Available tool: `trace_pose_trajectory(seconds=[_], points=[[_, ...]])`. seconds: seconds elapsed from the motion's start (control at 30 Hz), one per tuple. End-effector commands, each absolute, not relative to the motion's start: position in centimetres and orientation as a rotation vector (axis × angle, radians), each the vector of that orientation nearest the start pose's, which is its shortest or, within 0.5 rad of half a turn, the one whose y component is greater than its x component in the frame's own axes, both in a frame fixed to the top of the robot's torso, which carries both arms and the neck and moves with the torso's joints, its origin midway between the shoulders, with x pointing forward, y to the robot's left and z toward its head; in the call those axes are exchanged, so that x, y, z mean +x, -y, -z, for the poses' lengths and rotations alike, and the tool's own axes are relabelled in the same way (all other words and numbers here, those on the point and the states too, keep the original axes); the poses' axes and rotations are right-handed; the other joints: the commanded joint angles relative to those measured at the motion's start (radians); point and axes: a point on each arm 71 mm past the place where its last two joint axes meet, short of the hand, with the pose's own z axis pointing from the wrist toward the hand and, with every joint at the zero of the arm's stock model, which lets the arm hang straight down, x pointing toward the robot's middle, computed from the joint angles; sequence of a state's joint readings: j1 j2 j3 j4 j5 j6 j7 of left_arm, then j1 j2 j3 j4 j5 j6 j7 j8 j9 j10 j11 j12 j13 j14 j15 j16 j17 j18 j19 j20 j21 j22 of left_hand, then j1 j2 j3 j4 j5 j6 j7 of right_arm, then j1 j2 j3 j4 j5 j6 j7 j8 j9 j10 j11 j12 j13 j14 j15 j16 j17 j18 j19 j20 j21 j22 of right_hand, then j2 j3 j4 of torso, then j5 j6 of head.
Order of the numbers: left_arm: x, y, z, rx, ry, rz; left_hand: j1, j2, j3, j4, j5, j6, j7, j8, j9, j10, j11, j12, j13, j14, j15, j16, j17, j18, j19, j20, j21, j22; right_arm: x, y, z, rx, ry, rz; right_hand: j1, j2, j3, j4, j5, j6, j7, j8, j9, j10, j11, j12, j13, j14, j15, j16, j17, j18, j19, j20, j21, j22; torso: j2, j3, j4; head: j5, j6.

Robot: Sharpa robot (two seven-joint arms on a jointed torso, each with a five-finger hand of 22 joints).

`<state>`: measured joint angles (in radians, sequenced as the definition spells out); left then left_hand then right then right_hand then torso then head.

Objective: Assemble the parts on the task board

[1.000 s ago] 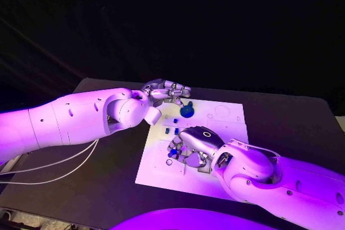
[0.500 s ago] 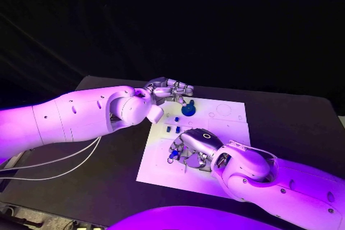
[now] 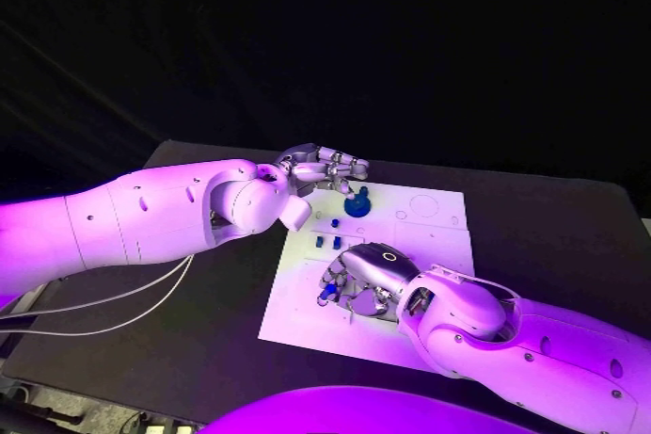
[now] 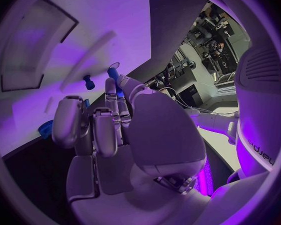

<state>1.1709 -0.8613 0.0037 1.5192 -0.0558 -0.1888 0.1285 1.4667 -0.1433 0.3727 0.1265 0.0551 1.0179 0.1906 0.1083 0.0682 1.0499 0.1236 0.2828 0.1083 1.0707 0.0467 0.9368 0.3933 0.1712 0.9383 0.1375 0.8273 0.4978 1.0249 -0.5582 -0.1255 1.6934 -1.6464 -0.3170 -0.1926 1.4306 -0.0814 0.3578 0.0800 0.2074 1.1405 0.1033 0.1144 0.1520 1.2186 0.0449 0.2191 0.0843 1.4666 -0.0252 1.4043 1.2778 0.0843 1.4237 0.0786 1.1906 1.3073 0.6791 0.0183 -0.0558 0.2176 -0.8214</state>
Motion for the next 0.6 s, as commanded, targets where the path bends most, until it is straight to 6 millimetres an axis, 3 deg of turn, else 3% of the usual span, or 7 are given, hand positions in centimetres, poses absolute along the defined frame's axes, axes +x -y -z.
trace_pose_trajectory(seconds=[0.03,0.6], points=[[48.53,-20.88,19.18,-1.178,-1.712,1.509,0.0,0.008,-0.007,0.001,0.003,-0.004,-0.001,0.005,0.0,-0.008,-0.001,0.007,0.001,-0.007,0.002,-0.004,-0.002,0.013,0.004,0.004,-0.006,-0.001,35.97,1.81,25.51,-0.484,-1.754,-1.014,-0.004,0.007,0.006,-0.003,0.006,0.016,0.006,0.024,0.037,0.006,0.002,-0.004,-0.001,0.049,-0.003,0.005,-0.001,-0.01,0.004,-0.002,-0.004,0.133,0.0,-0.0003,0.0002,0.002,-0.002],[48.51,-20.95,19.17,-1.178,-1.711,1.508,0.0,0.008,-0.008,0.001,0.003,-0.005,-0.001,0.006,0.0,-0.009,-0.001,0.008,0.001,-0.007,0.002,-0.005,-0.002,0.013,0.004,0.004,-0.007,-0.002,35.65,1.56,25.98,-0.505,-1.782,-1.011,-0.004,0.006,0.007,-0.004,0.007,0.017,0.006,0.025,0.038,0.007,0.002,-0.005,-0.001,0.049,-0.003,0.005,-0.002,-0.009,0.003,-0.002,-0.006,0.132,0.0,0.0,0.0002,0.004,-0.005]])
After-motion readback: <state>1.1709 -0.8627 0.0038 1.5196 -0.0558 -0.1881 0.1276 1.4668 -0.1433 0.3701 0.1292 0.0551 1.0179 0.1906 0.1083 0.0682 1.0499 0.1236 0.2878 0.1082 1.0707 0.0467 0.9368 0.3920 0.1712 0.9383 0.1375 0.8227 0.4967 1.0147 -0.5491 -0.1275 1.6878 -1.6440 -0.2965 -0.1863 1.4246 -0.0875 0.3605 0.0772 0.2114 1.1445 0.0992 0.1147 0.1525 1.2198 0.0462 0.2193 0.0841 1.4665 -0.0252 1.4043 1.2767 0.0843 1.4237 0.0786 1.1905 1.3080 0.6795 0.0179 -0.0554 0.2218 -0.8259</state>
